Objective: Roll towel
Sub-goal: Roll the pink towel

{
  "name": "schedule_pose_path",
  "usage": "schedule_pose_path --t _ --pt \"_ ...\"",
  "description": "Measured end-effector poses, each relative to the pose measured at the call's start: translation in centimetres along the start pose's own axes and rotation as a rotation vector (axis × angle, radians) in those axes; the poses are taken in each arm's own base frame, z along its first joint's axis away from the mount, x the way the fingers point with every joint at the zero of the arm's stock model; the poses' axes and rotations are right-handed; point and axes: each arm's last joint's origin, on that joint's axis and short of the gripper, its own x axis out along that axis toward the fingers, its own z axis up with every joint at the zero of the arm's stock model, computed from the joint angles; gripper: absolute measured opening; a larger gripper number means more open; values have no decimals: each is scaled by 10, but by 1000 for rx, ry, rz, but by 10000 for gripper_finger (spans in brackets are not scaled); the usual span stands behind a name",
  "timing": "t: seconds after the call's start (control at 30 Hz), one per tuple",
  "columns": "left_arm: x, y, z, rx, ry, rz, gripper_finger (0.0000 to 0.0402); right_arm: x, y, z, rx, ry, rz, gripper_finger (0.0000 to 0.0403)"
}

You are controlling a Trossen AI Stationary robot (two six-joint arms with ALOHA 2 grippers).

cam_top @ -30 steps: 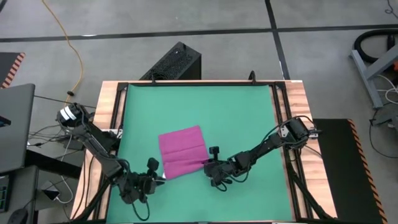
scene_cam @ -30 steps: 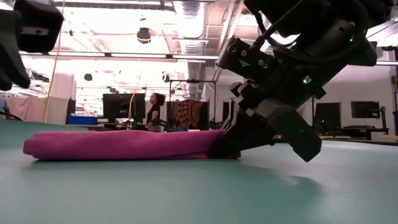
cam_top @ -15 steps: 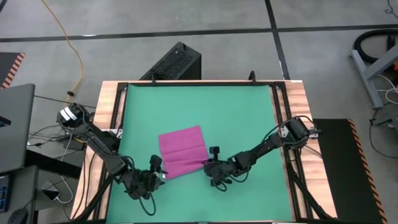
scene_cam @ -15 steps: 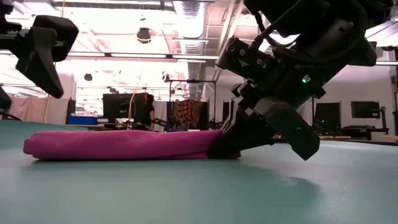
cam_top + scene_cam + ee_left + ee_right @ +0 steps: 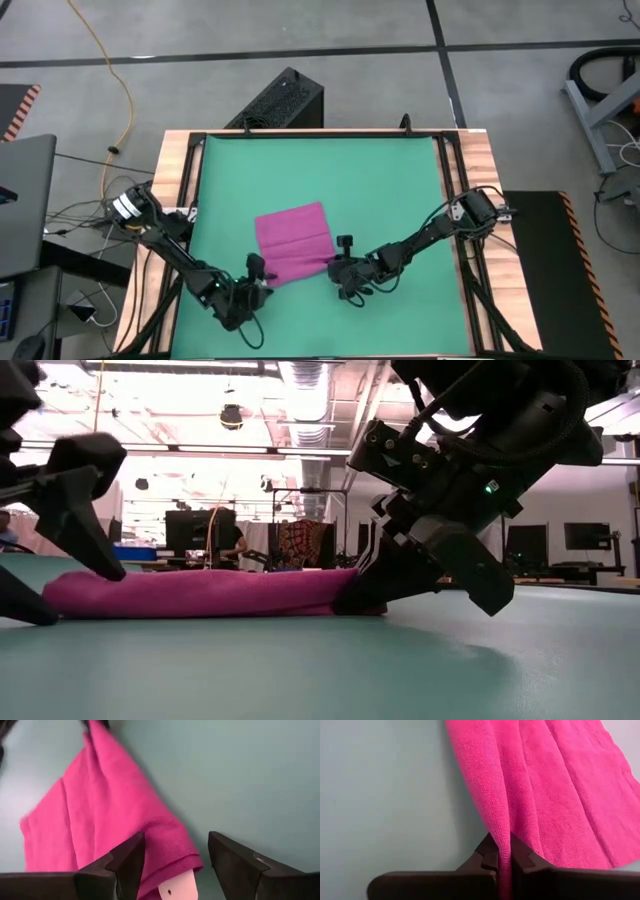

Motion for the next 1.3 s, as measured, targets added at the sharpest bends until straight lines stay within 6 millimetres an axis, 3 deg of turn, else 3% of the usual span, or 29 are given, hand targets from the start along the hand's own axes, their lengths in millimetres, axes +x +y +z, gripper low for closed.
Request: schedule_pose_path --t 0.13,0.33,0.77,1.07,1.3 --pt "-1 0 -6 -129 38 19 208 0 0 0 0 0 1 24" --pt "0 2 -16 -173 44 79 191 0 0 0 1 0 2 24" --pt "4 10 -18 -202 119 100 13 -9 7 4 46 -22 24 24" --pt "-10 16 7 -293 52 23 11 -38 -5 21 161 -27 194 18" --pt "-25 36 18 -387 5 10 11 -41 -26 28 282 -5 294 16"
